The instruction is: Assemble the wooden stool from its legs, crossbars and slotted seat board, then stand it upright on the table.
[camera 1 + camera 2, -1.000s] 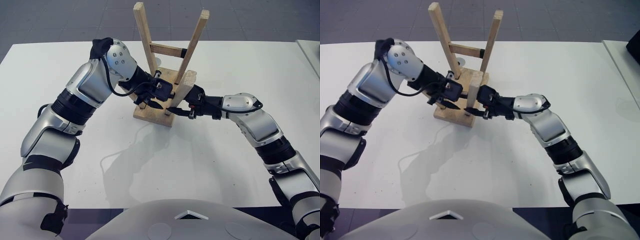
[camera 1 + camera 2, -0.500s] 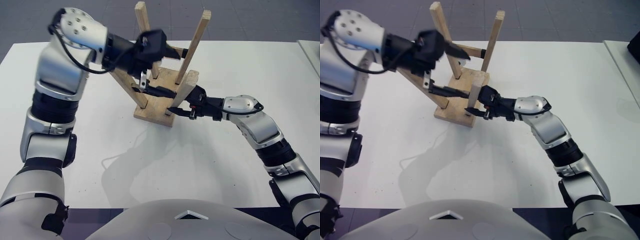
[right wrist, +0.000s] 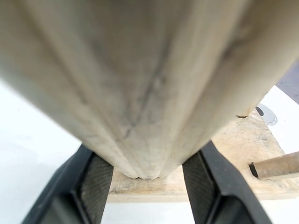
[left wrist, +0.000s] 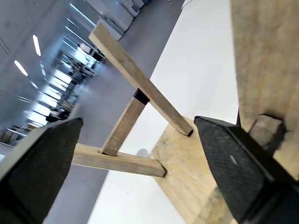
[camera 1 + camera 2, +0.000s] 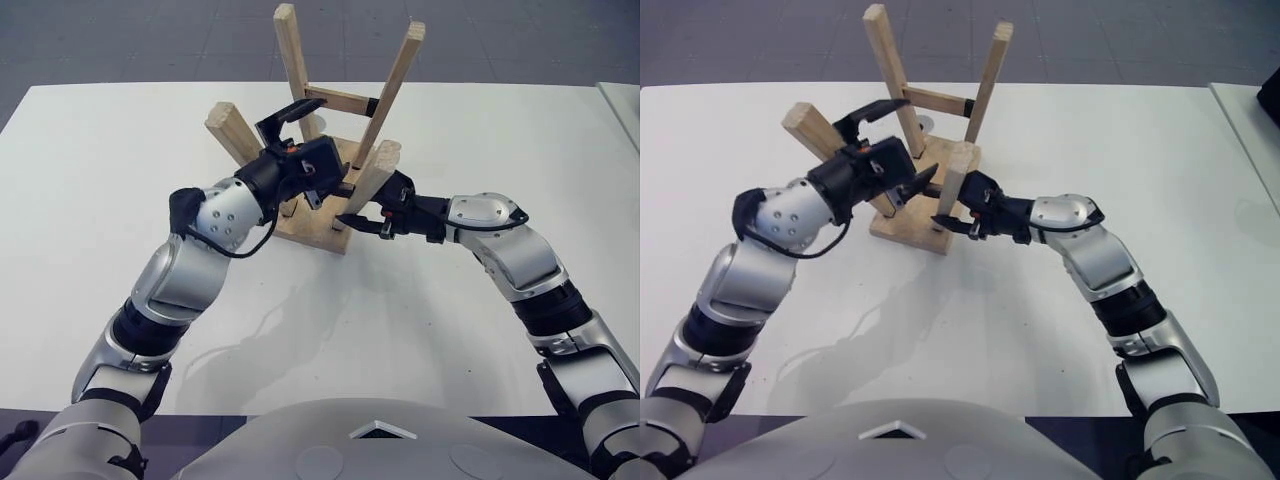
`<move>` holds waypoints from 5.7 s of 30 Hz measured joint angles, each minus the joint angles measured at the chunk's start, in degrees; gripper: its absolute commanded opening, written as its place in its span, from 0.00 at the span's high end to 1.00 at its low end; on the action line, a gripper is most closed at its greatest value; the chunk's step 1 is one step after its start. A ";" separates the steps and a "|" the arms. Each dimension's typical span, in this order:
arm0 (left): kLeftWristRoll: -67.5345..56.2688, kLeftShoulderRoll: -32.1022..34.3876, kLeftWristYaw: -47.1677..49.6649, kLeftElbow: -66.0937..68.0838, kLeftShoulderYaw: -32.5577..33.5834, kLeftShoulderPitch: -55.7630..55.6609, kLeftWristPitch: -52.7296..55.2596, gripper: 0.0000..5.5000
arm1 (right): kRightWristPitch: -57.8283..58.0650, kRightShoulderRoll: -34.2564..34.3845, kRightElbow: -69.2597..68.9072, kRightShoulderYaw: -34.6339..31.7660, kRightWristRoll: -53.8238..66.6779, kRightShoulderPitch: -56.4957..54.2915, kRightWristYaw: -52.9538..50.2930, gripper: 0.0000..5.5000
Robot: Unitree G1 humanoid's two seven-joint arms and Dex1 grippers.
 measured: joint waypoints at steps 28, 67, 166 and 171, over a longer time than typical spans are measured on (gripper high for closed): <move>3.59 -8.52 15.61 11.05 8.86 3.06 -19.22 0.02 | 3.86 1.37 4.35 3.43 -2.68 -4.35 -2.14 0.63; -12.13 -7.58 24.51 17.21 37.43 -16.78 -22.10 0.02 | 30.99 26.73 -26.23 -15.29 13.11 -13.16 -17.85 0.02; -62.71 19.91 -63.01 34.60 29.20 2.09 13.42 0.55 | 18.50 -2.49 8.94 -16.64 17.46 -9.60 38.59 0.67; -74.81 27.26 -64.22 34.13 26.03 -3.96 28.46 0.39 | 35.06 -4.47 7.11 -22.51 29.75 -11.36 38.58 0.77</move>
